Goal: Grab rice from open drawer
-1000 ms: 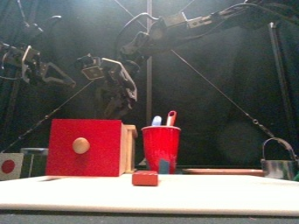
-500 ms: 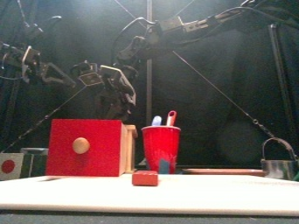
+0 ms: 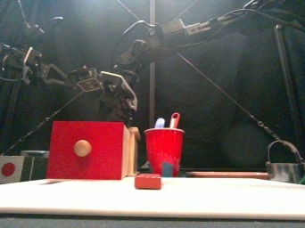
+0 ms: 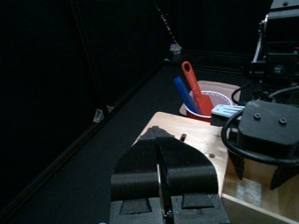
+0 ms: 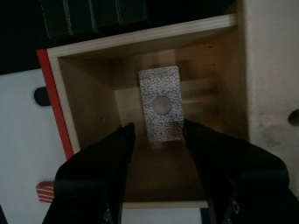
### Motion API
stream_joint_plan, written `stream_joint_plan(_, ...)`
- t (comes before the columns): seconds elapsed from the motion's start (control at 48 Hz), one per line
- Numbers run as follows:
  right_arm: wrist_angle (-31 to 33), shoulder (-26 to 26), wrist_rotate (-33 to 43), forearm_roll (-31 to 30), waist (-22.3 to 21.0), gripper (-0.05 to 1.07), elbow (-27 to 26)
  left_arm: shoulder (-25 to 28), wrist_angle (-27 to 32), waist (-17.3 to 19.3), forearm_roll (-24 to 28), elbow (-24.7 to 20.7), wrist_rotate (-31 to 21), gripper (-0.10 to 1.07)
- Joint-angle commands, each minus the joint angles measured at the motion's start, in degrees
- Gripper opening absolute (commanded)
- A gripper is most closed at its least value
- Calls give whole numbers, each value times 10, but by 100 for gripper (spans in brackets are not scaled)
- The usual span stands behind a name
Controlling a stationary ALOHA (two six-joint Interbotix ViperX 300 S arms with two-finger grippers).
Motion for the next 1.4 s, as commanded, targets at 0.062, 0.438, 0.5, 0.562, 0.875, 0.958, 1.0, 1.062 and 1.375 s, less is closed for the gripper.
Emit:
stream_joint_plan(0.062,1,-12,-1,0,-3,85,-21,2,-4,4,0,-18,0,0)
stream_joint_plan(0.438,1,-9,-1,-1,-3,85,-24,2,-4,5,0,-18,0,0)
stream_joint_plan(0.5,2,-9,-3,-3,-3,85,-25,2,-4,4,0,-18,0,0)
stream_joint_plan(0.562,2,-9,-3,-7,-2,85,-26,3,-4,5,0,-18,0,0)
stream_joint_plan(0.875,4,-6,1,-18,0,85,-31,2,-4,4,-1,-18,0,0)
stream_joint_plan(0.958,4,-4,2,-20,3,85,-31,3,-4,5,-1,-18,0,0)
stream_joint_plan(1.0,5,-4,2,-25,4,85,-31,3,-4,5,-1,-18,0,0)
stream_joint_plan(1.062,6,-1,2,-33,5,85,-31,2,-4,5,-1,-18,0,0)
stream_joint_plan(1.375,11,10,6,-76,13,85,-32,3,-3,4,-1,-18,0,0)
